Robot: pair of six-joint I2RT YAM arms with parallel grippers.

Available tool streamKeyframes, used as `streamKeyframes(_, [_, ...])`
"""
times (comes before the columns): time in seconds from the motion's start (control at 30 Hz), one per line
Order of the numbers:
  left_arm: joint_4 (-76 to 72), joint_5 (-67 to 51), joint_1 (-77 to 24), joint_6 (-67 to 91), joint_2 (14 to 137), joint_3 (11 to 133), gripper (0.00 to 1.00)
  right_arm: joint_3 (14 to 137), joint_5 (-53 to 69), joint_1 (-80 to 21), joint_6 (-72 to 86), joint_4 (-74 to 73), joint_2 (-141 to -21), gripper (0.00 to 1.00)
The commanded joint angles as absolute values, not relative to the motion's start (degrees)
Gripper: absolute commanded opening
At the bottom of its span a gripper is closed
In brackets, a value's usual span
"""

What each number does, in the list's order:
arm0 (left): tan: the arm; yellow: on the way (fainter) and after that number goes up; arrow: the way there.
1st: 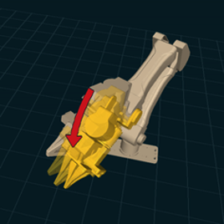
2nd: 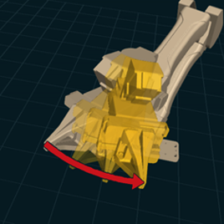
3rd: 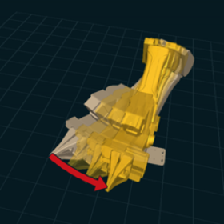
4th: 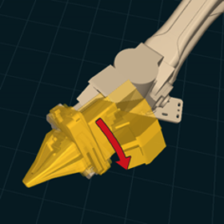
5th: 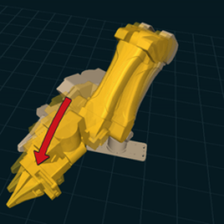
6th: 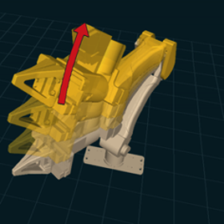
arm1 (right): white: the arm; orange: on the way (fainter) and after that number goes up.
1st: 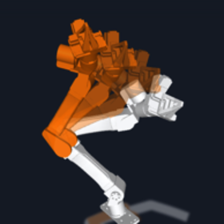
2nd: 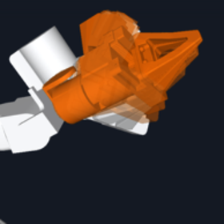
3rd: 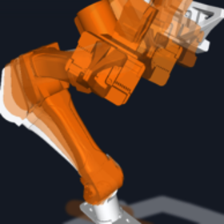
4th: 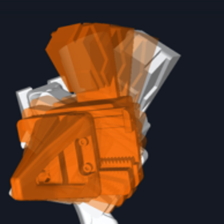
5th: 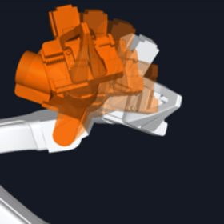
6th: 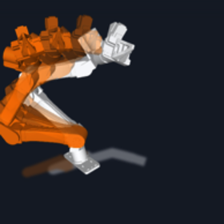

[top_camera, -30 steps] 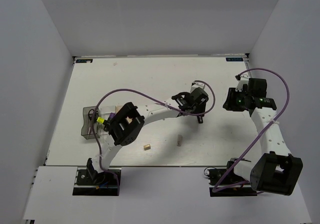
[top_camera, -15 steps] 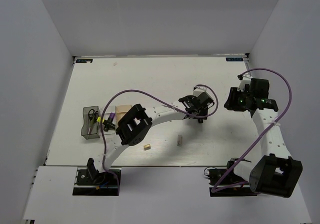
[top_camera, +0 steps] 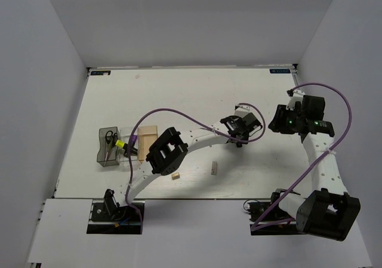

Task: Sort the stationery into containers
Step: Pick up the pen from the center of the board.

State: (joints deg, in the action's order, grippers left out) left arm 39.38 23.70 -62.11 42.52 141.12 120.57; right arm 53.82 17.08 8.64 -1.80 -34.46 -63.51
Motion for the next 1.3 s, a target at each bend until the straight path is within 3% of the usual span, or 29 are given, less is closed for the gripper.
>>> streamKeyframes(0.0, [44.38, 25.22, -62.31, 43.15, 141.06, 119.62, 0.59, 53.7, 18.63, 9.32, -1.23, -33.22, -61.96, 0.44])
streamKeyframes(0.17, [47.54, 27.94, -61.79, 43.15, 140.98, 118.65, 0.53, 53.44, 19.68, 10.02, -0.97, -33.31, -61.7, 0.44])
streamKeyframes(0.47, [45.45, 28.39, -60.03, 38.25, 137.37, 110.65, 0.53, 53.53, 21.36, 10.99, -0.53, -33.31, -60.91, 0.44])
streamKeyframes(0.9, [41.06, 24.79, -58.89, 24.62, 140.45, 109.79, 0.66, 53.26, 22.68, 12.04, -0.35, -33.48, -61.08, 0.44])
streamKeyframes(1.03, [40.61, 22.59, -58.97, 23.82, 140.89, 108.46, 0.6, 53.35, 22.76, 12.13, -0.35, -33.31, -61.26, 0.44])
streamKeyframes(1.27, [41.13, 18.28, -58.98, 24.35, 141.33, 106.0, 0.42, 53.26, 22.94, 12.65, -0.26, -33.31, -61.26, 0.44])
